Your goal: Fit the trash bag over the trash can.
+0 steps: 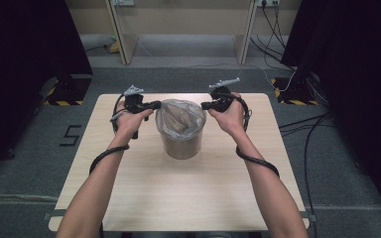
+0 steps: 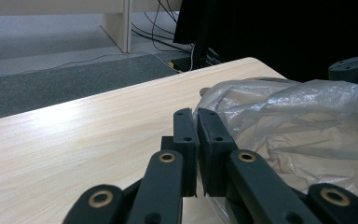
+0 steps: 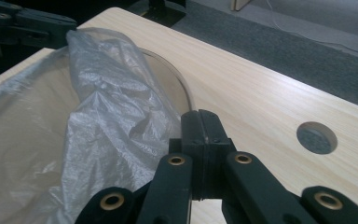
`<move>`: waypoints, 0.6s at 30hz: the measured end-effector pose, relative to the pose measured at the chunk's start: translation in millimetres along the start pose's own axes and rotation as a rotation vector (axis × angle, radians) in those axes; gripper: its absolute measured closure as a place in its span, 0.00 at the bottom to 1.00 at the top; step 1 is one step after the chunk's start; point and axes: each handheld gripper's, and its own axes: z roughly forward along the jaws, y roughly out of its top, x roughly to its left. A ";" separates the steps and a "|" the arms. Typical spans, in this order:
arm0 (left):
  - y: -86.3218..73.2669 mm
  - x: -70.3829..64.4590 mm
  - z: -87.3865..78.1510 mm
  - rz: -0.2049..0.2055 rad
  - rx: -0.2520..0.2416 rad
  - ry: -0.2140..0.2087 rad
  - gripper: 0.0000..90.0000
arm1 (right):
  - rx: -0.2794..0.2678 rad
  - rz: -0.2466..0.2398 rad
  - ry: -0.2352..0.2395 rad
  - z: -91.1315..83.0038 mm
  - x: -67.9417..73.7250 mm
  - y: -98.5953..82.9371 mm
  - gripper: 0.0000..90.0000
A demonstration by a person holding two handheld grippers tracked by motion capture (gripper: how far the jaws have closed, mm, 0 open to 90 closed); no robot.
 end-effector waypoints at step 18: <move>3.6 -3.1 -24.8 -0.035 -0.027 -0.052 0.64 | -0.022 0.022 -0.049 -7.5 -3.7 3.0 0.82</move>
